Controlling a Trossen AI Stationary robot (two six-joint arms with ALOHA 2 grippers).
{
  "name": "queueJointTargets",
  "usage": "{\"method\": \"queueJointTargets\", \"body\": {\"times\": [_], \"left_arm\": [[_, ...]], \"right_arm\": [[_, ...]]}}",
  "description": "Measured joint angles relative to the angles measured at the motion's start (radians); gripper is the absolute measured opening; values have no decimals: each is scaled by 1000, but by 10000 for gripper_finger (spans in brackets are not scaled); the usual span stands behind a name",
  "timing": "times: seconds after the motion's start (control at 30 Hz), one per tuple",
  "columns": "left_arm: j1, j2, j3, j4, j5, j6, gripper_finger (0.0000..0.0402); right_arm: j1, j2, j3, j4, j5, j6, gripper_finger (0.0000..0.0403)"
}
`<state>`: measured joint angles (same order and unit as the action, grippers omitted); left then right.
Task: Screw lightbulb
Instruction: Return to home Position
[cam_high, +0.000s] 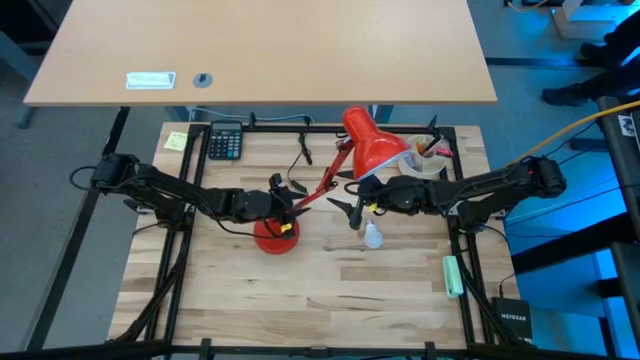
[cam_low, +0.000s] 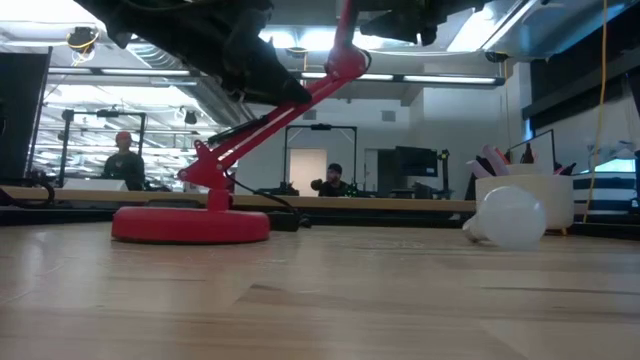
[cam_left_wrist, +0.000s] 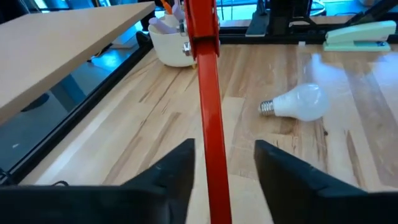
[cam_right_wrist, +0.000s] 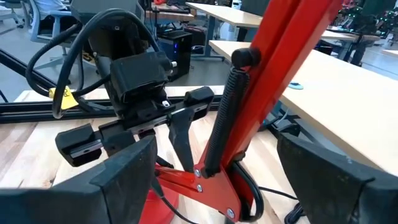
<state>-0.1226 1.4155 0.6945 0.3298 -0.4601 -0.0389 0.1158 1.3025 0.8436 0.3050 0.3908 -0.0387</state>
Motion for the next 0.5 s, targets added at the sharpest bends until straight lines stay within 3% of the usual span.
{"method": "queueJointTargets", "body": {"times": [0.23, 0.5], "left_arm": [[0, -12, 0, -5, 0, 20, 213], [0, -92, -1, -10, -8, 22, 227]], "right_arm": [[0, 0, 0, 0, 0, -17, 335], [0, 0, 0, 0, 0, -19, 335]]}}
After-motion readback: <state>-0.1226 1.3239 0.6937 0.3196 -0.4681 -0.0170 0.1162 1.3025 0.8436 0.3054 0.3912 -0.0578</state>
